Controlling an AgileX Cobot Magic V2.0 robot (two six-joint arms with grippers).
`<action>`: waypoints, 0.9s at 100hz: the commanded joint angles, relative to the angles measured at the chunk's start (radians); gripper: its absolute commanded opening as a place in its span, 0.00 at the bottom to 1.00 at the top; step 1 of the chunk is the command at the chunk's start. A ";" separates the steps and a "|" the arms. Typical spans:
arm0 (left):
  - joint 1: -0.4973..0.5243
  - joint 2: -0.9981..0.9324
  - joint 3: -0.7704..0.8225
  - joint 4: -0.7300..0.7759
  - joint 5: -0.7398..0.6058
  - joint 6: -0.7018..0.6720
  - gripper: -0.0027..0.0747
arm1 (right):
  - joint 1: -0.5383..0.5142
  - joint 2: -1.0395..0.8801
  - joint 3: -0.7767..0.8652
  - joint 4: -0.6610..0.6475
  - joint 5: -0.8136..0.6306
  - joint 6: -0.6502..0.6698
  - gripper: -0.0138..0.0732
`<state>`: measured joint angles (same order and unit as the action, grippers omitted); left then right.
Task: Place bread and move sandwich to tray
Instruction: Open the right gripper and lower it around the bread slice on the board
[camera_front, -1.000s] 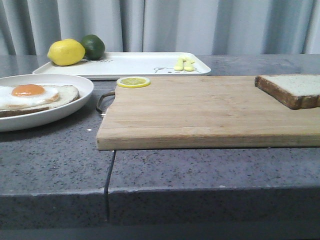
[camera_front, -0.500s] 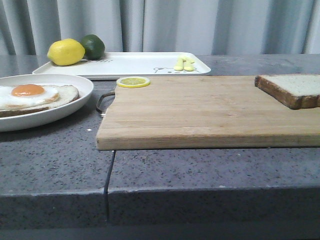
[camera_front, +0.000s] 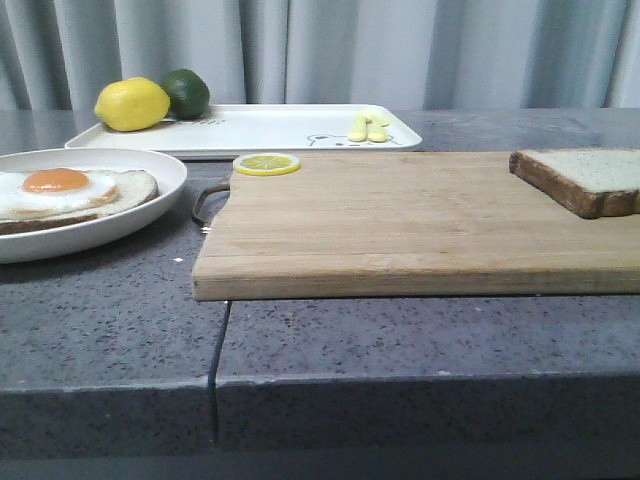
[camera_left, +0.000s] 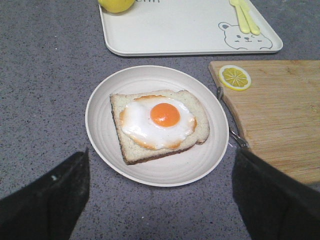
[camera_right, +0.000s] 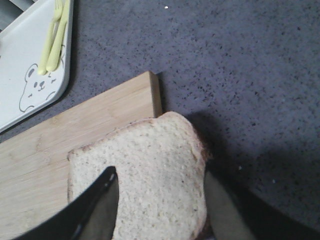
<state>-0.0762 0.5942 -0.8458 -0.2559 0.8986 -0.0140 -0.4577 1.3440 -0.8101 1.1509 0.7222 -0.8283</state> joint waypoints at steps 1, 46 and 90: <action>0.003 0.008 -0.035 -0.022 -0.061 0.000 0.74 | -0.008 0.008 -0.026 0.063 -0.002 -0.032 0.63; 0.003 0.008 -0.035 -0.022 -0.061 0.000 0.74 | -0.008 0.089 -0.026 0.117 -0.005 -0.091 0.63; 0.003 0.008 -0.035 -0.022 -0.062 0.000 0.74 | -0.008 0.146 -0.026 0.128 0.029 -0.123 0.63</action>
<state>-0.0762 0.5942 -0.8458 -0.2559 0.8986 -0.0140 -0.4577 1.5070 -0.8101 1.2250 0.7164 -0.9289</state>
